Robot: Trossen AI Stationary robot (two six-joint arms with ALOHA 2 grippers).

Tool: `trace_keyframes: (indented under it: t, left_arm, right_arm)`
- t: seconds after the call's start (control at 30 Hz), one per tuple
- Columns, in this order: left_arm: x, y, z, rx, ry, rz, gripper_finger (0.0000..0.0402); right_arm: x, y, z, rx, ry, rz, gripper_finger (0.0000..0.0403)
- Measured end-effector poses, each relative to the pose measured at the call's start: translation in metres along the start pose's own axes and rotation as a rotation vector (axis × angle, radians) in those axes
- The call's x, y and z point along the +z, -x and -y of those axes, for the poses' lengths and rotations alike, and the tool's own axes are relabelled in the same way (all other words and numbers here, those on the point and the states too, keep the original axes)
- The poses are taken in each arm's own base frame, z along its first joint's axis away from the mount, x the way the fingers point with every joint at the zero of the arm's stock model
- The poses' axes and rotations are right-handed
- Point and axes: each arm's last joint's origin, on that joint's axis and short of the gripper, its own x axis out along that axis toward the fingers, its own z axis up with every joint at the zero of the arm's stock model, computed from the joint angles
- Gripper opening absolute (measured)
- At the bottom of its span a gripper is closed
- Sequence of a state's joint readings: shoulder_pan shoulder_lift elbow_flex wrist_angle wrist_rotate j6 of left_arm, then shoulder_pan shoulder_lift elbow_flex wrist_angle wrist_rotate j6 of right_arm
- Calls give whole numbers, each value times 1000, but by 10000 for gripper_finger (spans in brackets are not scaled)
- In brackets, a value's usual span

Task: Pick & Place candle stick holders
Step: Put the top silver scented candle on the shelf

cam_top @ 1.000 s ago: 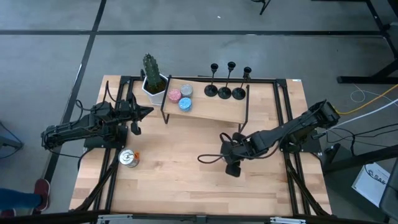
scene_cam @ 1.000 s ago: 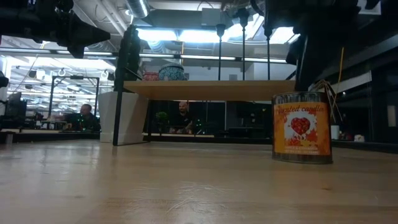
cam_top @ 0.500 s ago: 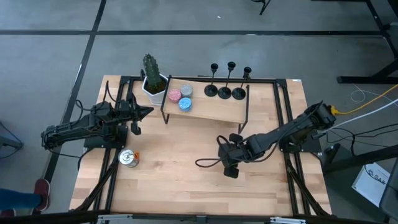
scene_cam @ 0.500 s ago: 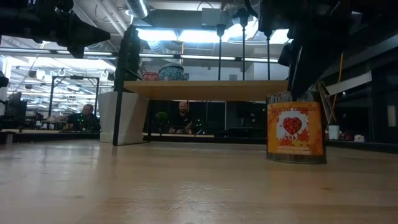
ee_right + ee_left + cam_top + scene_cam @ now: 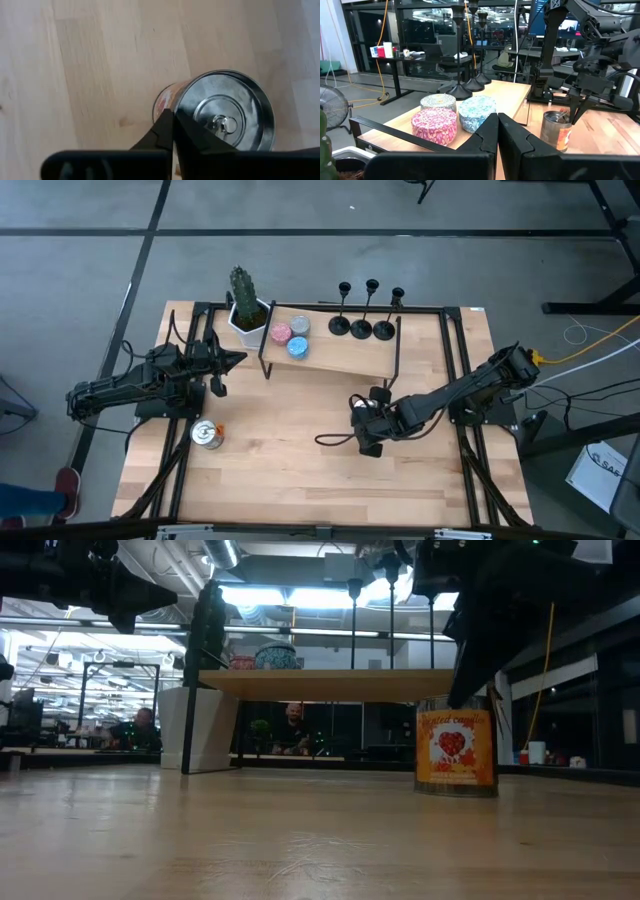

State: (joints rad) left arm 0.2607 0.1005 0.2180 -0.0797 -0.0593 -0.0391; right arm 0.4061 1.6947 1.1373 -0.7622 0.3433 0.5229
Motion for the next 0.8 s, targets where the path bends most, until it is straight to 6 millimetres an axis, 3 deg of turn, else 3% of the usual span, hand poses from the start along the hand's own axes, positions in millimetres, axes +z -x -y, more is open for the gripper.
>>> trace_keyframes:
  t: [0.57,0.8]
  left_arm:
    - [0,0,0,0,0,0,6]
    - [0,0,0,0,0,0,6]
  right_arm:
    - [13,18,2,26,-9,43,1]
    - [29,34,9,15,-16,61,0]
